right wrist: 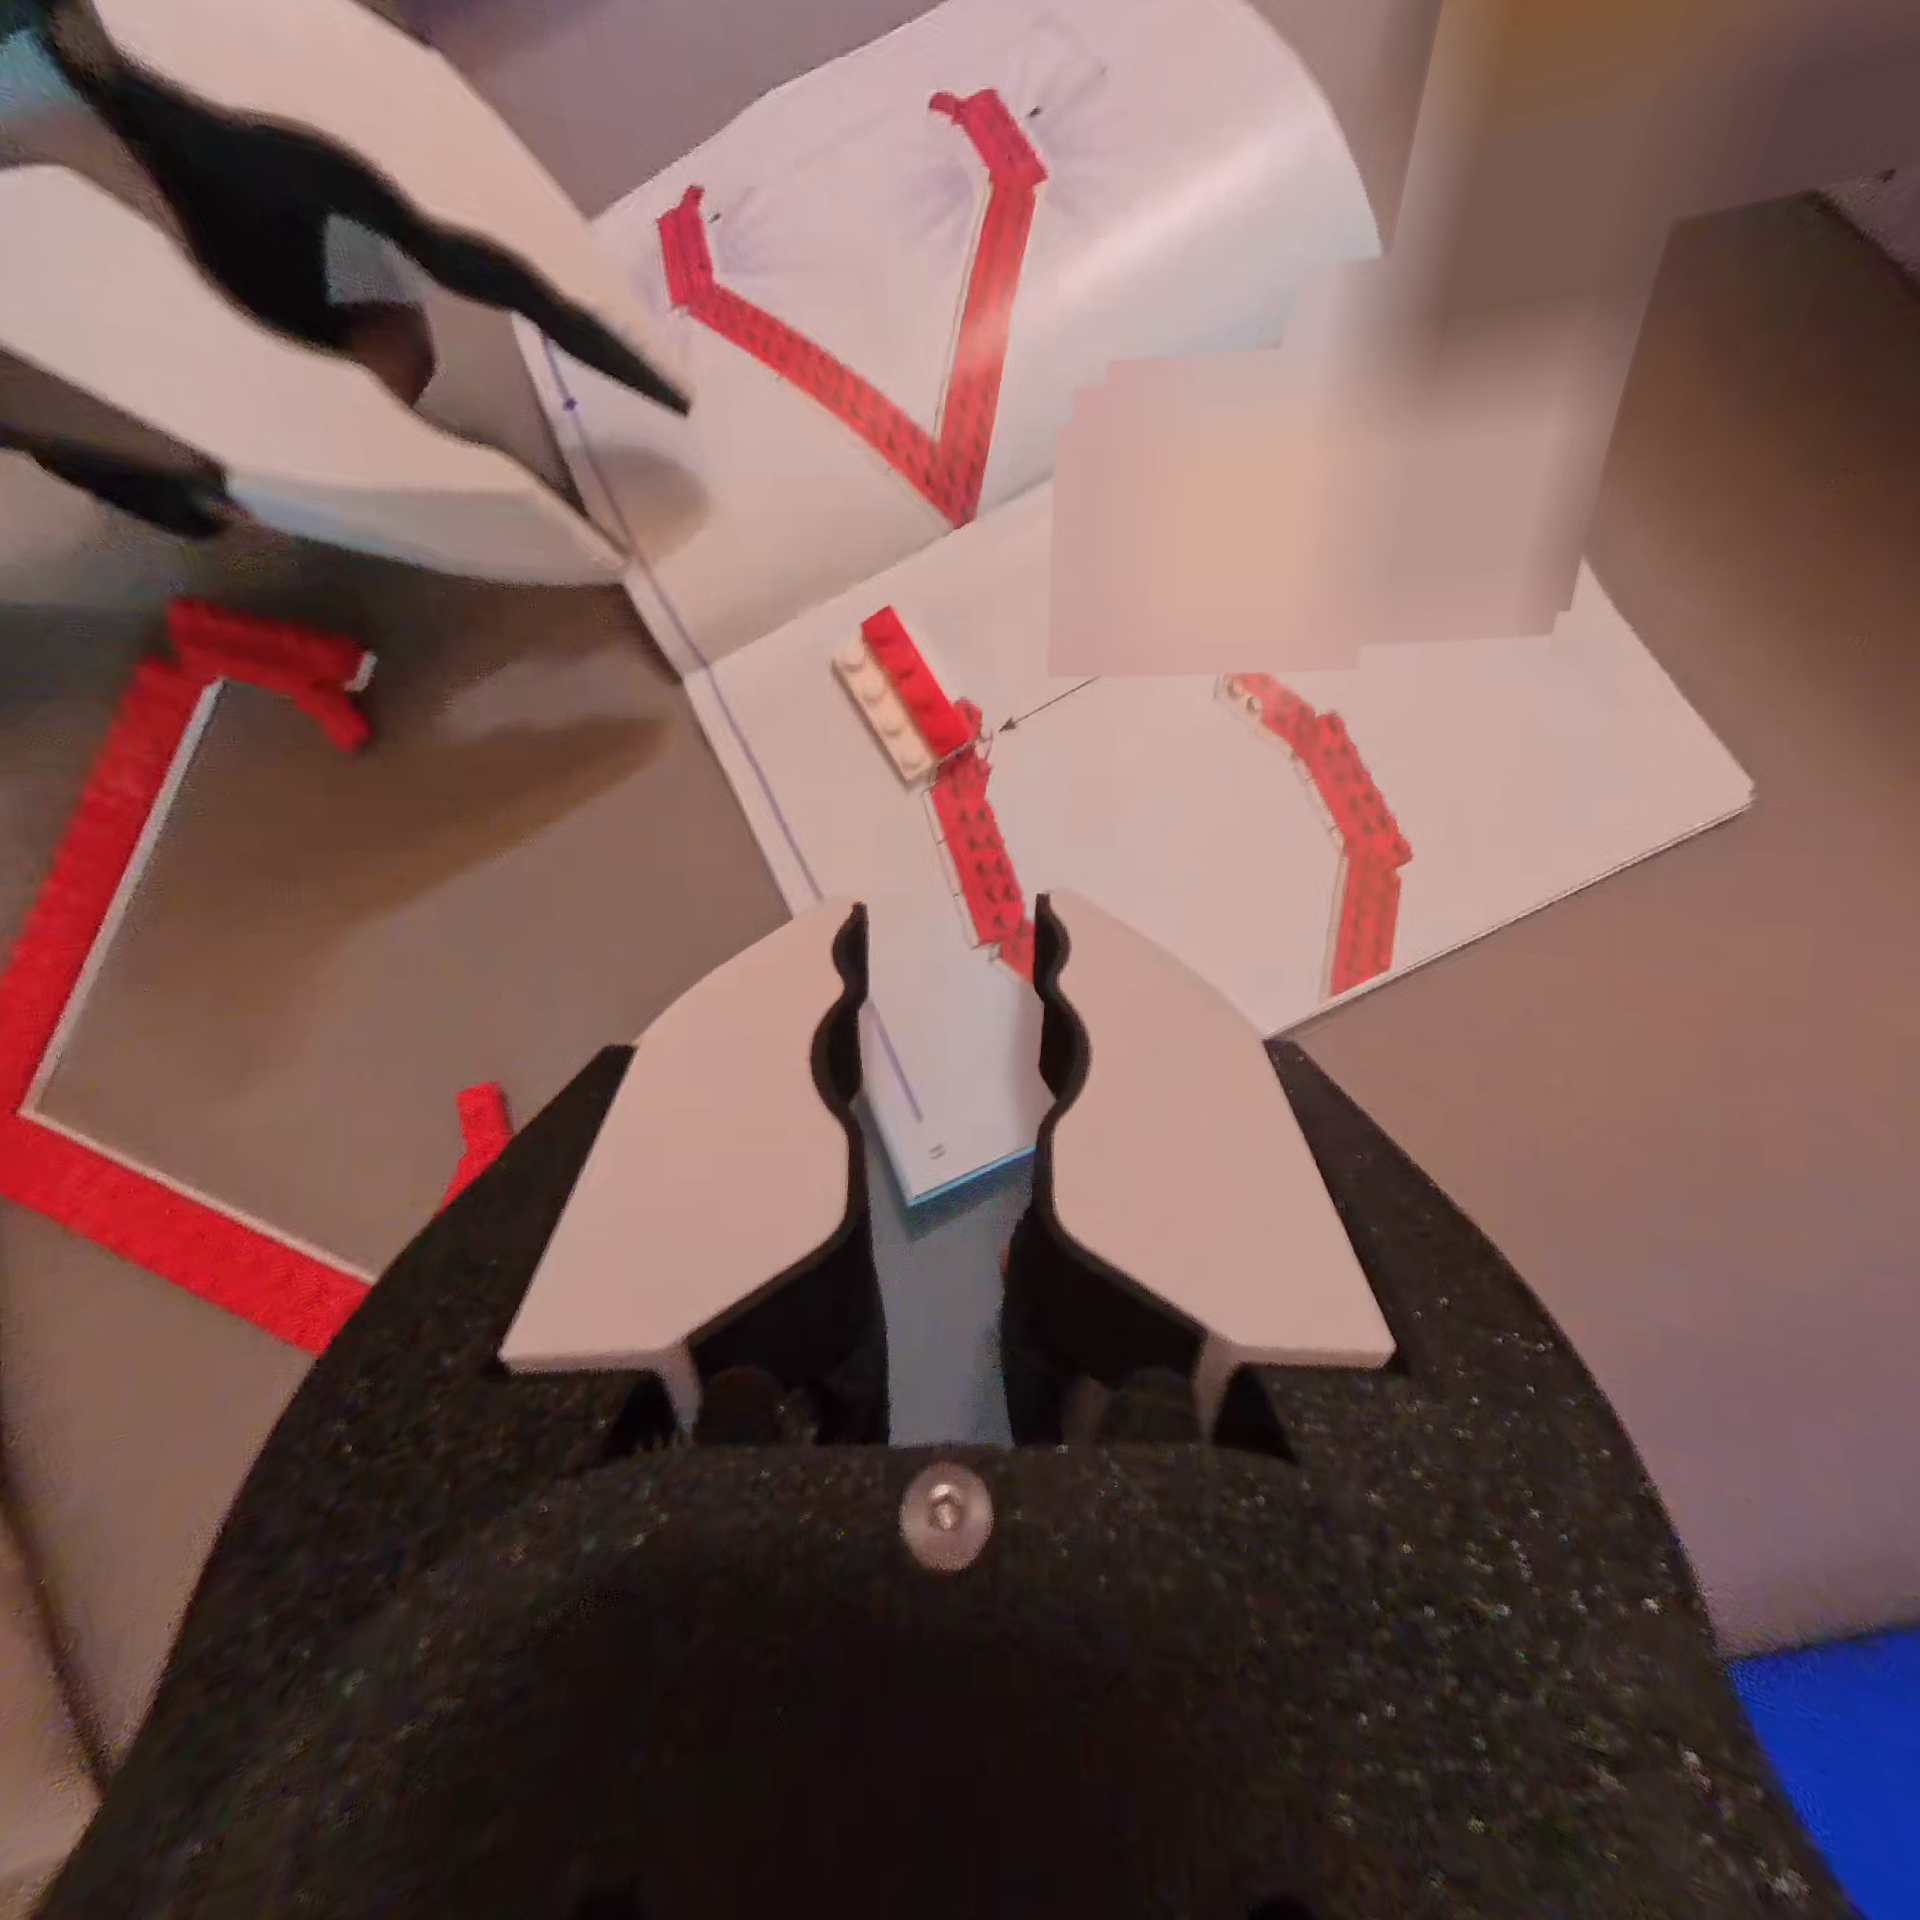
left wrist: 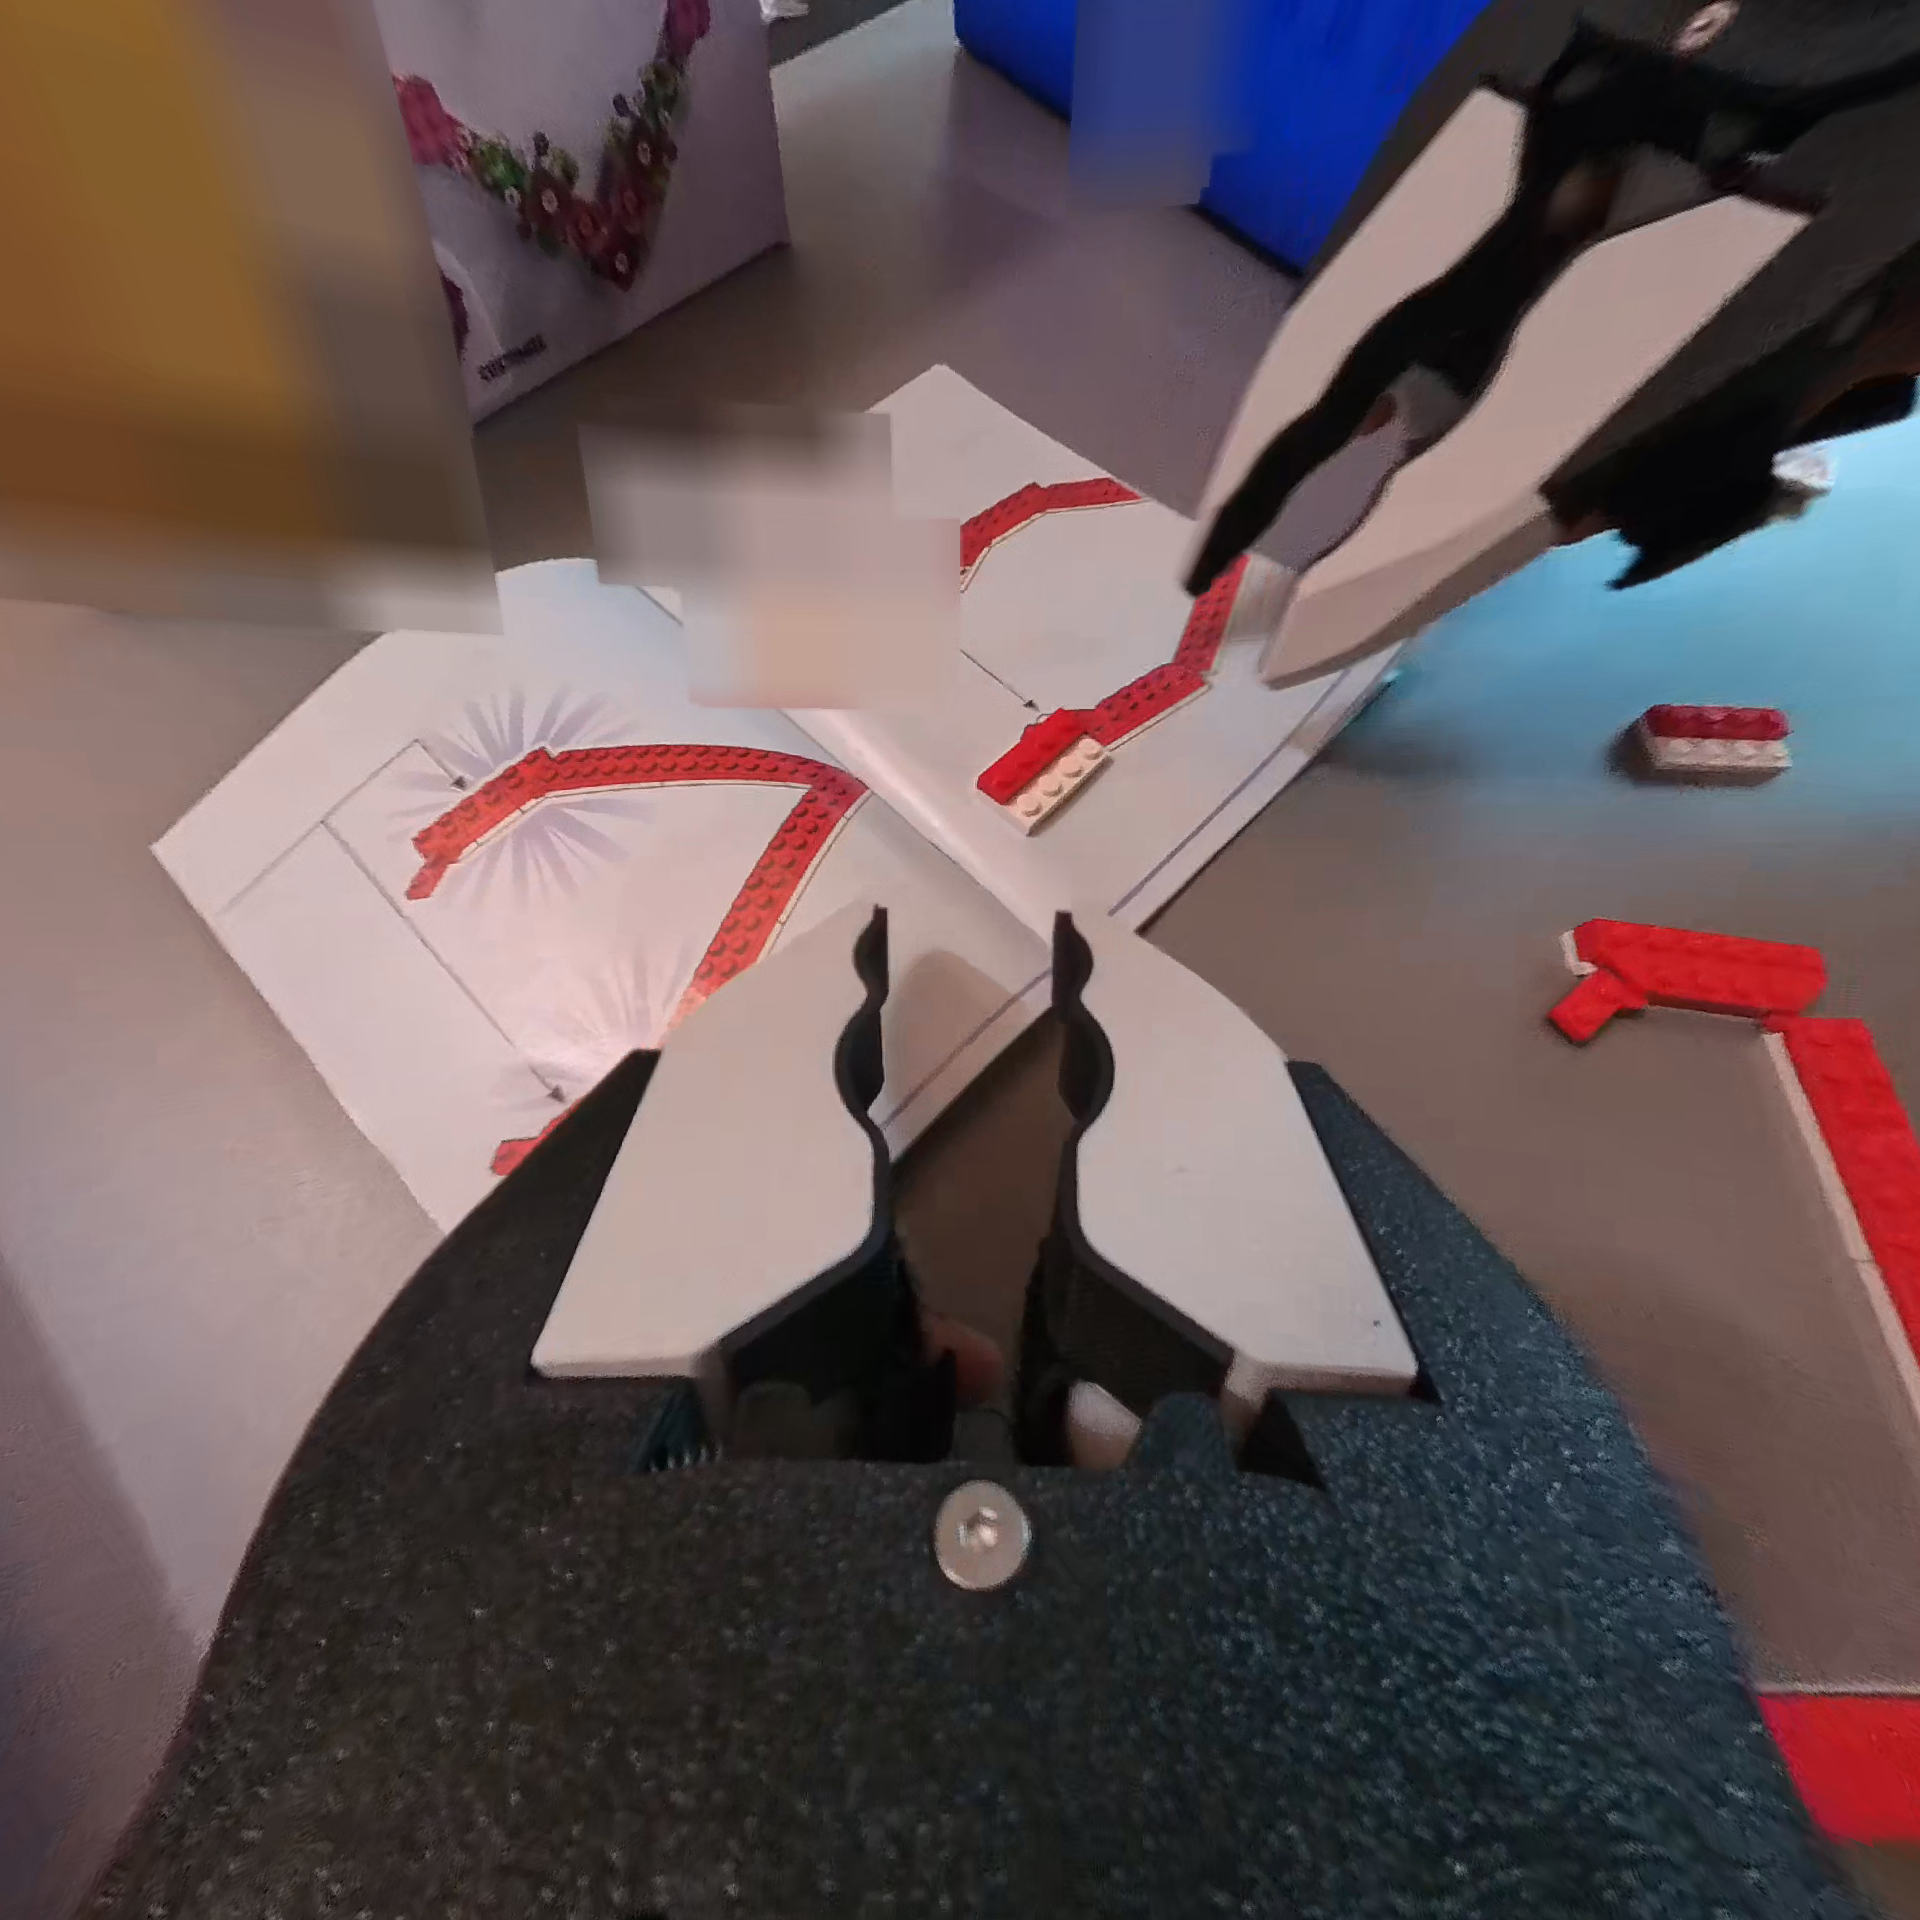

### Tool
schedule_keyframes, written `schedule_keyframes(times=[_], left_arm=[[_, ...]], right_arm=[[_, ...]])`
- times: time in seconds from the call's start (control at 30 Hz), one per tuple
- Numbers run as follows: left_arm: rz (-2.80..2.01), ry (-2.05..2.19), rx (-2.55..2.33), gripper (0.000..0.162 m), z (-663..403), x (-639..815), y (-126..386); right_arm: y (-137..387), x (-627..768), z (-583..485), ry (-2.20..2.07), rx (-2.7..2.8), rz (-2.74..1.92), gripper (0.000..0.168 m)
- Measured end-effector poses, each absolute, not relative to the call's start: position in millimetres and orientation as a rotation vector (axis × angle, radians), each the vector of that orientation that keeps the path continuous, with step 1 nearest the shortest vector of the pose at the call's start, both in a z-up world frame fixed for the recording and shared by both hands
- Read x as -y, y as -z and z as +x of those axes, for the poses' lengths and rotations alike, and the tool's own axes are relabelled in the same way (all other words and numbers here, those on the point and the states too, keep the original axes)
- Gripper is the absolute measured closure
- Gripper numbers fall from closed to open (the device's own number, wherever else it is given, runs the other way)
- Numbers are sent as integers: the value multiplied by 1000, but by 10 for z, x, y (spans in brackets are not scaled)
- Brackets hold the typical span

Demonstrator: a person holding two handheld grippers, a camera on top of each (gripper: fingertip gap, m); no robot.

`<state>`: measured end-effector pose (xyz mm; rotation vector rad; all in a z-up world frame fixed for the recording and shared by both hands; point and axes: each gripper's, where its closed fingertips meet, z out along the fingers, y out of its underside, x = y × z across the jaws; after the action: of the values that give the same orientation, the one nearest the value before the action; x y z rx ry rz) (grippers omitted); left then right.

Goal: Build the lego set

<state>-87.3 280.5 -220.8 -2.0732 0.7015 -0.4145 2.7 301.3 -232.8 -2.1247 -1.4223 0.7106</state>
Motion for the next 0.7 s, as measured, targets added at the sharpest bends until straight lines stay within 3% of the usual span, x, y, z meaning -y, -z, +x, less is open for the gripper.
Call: schedule_keyframes(times=[0.4,0.57,0.7], left_arm=[[-1986,384,-481,130,-1116,-2951,1996],[-1783,557,-219,125,-1296,-3015,1626],[-1803,582,-215,142,-1331,-3008,1672]], right_arm=[[2501,-3008,145,-581,1428,-2174,143],[2011,-3259,49,-587,1211,-1892,148],[2126,-3391,43,-487,1227,-1922,144]])
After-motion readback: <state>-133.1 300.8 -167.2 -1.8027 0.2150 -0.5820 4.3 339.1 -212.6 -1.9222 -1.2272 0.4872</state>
